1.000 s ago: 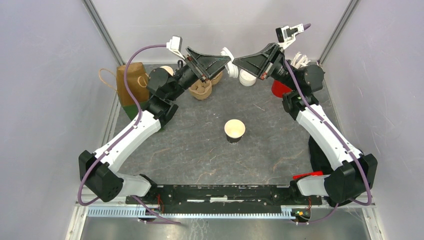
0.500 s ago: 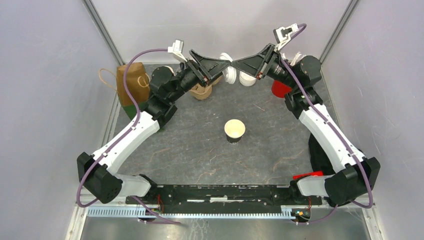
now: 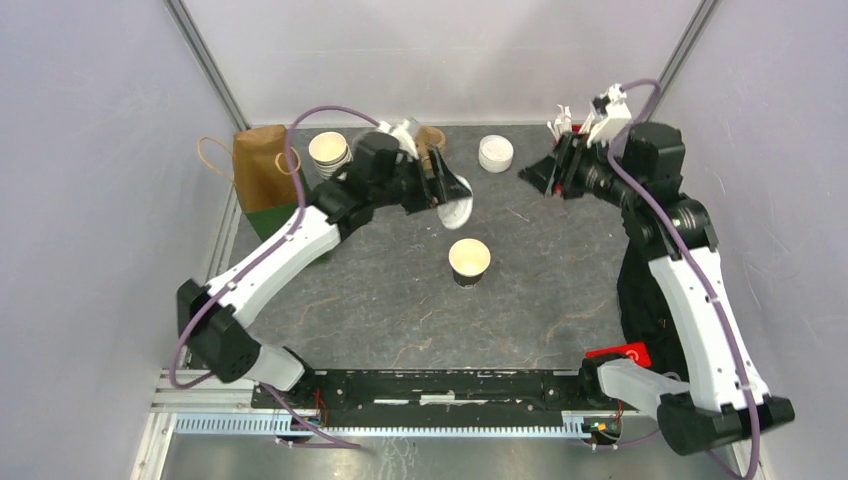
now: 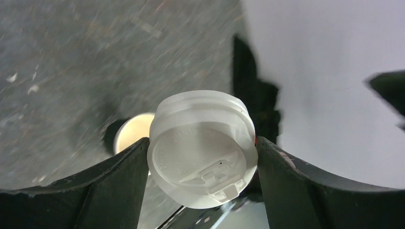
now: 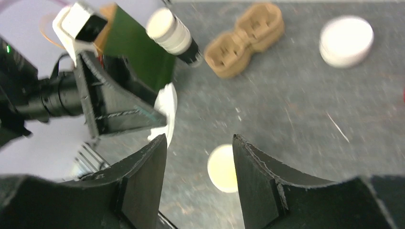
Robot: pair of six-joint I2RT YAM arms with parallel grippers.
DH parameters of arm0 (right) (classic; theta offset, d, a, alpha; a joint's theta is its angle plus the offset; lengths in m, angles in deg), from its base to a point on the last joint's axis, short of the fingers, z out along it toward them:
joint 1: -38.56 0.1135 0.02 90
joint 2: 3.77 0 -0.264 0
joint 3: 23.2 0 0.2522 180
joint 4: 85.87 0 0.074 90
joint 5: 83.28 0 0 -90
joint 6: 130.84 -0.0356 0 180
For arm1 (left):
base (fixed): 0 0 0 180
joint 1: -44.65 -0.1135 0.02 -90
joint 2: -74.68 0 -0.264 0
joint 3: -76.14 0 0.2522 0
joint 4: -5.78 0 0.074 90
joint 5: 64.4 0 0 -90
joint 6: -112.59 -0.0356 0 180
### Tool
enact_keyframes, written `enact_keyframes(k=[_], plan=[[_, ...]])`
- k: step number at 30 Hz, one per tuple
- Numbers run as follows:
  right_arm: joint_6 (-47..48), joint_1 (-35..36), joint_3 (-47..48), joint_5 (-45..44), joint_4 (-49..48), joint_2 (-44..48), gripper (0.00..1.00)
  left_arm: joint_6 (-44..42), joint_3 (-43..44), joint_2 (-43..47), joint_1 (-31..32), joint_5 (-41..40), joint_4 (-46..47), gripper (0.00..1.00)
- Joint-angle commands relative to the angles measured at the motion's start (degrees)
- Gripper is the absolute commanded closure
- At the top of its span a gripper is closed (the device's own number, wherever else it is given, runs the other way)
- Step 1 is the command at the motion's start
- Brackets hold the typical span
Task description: Pack the takeout coffee
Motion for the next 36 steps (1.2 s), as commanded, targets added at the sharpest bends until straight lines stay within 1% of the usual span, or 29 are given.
enact_keyframes(k=[1, 4, 7, 11, 16, 25, 36], plan=[[10.52, 0.42, -5.11, -7.08, 11.45, 5.50, 0.40, -14.30, 7.15, -7.08, 6.86, -6.11, -15.38, 0.21], [12.91, 0.36, -2.94, -9.65, 13.69, 4.89, 0.39, -19.04, 13.08, -12.93, 11.87, -11.99, -21.21, 0.22], [14.86, 0.41, 1.19, -12.73, 15.85, 3.69, 0.37, -21.38, 15.63, -17.72, 15.68, -18.55, -25.37, 0.23], [16.23, 0.36, 2.08, -15.94, 16.16, 4.62, 0.33, -22.77, 17.02, -20.97, 18.01, -21.98, -27.43, 0.23], [16.69, 0.34, 1.82, -16.05, 16.54, 4.38, 0.32, -24.38, 20.19, -24.57, 18.24, -24.34, -29.99, 0.23], [16.47, 0.49, 1.46, -15.10, 16.28, 3.56, 0.32, -26.14, 22.85, -28.00, 18.26, -26.96, -31.55, 0.23], [16.46, 0.46, 0.76, -14.93, 15.93, 3.55, 0.32, -26.40, 24.52, -30.07, 18.24, -25.27, -31.53, 0.21]])
